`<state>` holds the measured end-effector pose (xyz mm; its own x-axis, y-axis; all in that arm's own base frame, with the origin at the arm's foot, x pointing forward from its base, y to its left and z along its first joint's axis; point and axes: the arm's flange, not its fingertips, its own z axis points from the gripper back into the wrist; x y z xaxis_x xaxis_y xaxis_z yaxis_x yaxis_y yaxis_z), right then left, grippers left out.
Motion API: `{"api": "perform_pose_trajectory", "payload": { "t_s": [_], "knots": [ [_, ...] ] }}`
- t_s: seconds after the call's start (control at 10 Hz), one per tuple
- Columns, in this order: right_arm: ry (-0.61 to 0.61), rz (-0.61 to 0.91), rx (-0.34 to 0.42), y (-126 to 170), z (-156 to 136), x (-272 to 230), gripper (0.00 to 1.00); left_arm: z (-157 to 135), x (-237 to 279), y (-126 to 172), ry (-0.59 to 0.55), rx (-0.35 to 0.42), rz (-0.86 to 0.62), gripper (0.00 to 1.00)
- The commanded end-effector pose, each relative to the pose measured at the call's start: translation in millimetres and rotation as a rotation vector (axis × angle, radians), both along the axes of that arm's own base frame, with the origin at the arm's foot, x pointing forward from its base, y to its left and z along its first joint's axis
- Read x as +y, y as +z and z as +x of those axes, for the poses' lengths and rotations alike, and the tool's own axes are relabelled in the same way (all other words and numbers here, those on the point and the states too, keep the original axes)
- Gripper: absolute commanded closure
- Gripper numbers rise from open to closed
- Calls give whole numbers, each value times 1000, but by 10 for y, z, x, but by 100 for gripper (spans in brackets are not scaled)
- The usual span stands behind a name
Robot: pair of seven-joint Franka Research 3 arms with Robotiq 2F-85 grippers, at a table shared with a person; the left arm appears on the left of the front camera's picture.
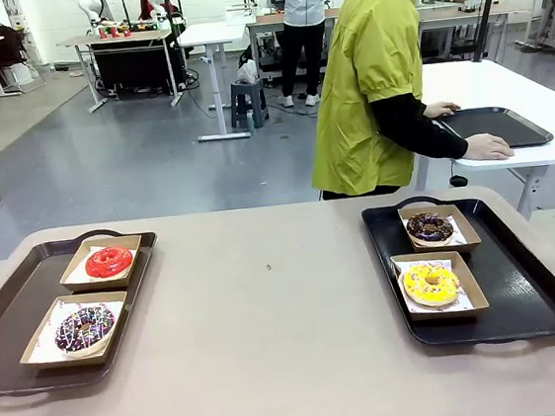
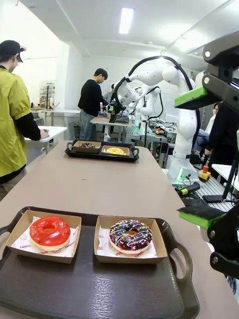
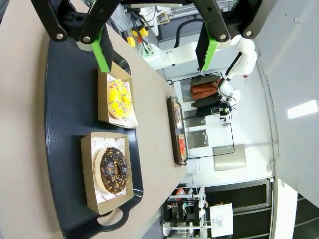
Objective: Individually package the donuts and arrange them on the tray.
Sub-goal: Place the picked Paper togo box on the Handle tray.
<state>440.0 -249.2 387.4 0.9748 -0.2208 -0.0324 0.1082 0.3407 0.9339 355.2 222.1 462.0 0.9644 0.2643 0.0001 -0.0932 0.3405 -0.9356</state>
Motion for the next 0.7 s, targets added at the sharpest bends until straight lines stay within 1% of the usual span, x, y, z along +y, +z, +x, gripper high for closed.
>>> {"api": "perform_pose_trajectory", "payload": {
  "t_s": [0.0, 0.6],
  "knots": [
    [2, -6, 19, 23, -18, 12, 12, -32, 5, 19, -4, -3, 3, 0],
    [2, -6, 19, 23, -18, 12, 12, -32, 5, 19, -4, -3, 3, 0]
  ]
}}
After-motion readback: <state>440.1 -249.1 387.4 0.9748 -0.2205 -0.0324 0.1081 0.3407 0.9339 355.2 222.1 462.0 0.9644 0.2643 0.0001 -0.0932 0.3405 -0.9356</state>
